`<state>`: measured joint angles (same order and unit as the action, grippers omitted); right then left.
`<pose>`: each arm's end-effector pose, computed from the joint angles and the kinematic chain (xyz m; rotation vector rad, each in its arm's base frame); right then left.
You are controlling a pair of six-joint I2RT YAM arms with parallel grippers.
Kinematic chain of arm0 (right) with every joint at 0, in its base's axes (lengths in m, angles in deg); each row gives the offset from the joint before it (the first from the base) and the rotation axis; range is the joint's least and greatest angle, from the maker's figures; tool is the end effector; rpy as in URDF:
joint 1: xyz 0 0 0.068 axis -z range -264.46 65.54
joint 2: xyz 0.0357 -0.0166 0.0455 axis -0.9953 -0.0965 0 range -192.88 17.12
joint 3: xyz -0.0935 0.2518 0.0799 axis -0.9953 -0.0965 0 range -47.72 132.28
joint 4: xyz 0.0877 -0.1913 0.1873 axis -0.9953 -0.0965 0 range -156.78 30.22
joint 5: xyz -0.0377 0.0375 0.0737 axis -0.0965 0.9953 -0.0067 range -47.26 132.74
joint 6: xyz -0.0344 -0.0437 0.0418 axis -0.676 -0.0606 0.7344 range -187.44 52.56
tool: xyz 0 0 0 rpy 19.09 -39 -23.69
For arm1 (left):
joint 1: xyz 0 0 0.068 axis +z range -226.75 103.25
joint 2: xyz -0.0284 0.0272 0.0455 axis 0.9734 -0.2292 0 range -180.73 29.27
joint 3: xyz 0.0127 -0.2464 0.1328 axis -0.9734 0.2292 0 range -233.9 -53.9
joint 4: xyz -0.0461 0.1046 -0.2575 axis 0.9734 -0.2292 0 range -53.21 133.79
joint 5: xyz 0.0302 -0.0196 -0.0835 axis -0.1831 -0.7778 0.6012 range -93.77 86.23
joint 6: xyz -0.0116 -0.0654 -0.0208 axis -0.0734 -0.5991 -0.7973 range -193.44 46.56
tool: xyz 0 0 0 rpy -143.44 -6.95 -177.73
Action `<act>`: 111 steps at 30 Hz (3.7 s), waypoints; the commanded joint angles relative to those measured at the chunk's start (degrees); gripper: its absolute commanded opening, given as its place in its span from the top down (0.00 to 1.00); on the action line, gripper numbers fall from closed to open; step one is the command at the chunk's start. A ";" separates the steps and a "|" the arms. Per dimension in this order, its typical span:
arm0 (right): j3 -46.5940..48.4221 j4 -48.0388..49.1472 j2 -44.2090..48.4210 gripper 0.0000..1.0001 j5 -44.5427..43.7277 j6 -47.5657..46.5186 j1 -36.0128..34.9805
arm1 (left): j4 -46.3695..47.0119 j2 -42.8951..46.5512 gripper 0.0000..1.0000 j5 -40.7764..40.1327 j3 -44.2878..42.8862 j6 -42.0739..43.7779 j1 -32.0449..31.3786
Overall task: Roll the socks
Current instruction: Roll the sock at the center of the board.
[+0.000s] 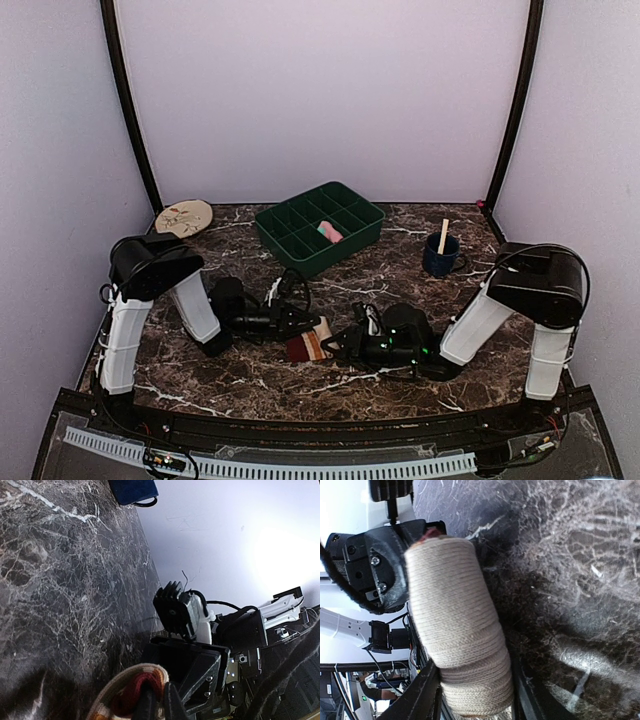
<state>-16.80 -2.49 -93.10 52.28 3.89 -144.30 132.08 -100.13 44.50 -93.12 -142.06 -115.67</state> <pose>0.1640 0.3009 0.0691 0.1037 2.3520 1.5247 0.2560 -0.2610 0.0530 0.3090 2.0445 -1.9828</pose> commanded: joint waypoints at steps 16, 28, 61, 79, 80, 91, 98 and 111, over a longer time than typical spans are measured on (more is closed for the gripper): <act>6.35 -16.30 1.37 0.84 -1.34 -5.38 0.42 | -9.11 -5.71 0.93 -2.33 5.25 -0.48 0.54; 17.16 -48.90 7.35 0.93 -6.04 -19.60 0.42 | -31.35 10.27 0.69 -12.15 7.21 5.93 0.66; 37.64 -73.27 0.27 0.93 -20.42 -38.91 -2.77 | -72.83 26.92 0.08 -11.59 -9.40 6.13 -1.54; 35.53 -69.49 3.43 0.93 -21.38 -39.64 -3.38 | -78.94 24.29 0.07 -14.13 -13.18 -1.59 -0.61; 34.68 -69.20 3.62 0.93 -21.40 -39.75 -3.52 | -77.95 24.17 0.06 -13.92 -13.16 -2.34 -0.49; 33.22 -67.88 3.38 0.93 -23.82 -40.39 -5.07 | -76.19 20.54 0.01 -10.43 -18.11 -6.29 -0.46; 33.29 -68.17 3.76 0.93 -25.83 -40.42 -5.03 | -81.76 23.41 0.01 -9.34 -17.67 -4.78 0.19; 32.23 -67.24 6.85 0.93 -15.01 -52.48 -4.39 | -88.58 32.44 0.01 -10.62 -18.53 -2.53 2.99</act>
<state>16.12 -71.66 -88.77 33.66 -43.08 -148.58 45.77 -69.73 33.59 -110.63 -145.01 -112.61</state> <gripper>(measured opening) 0.071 0.991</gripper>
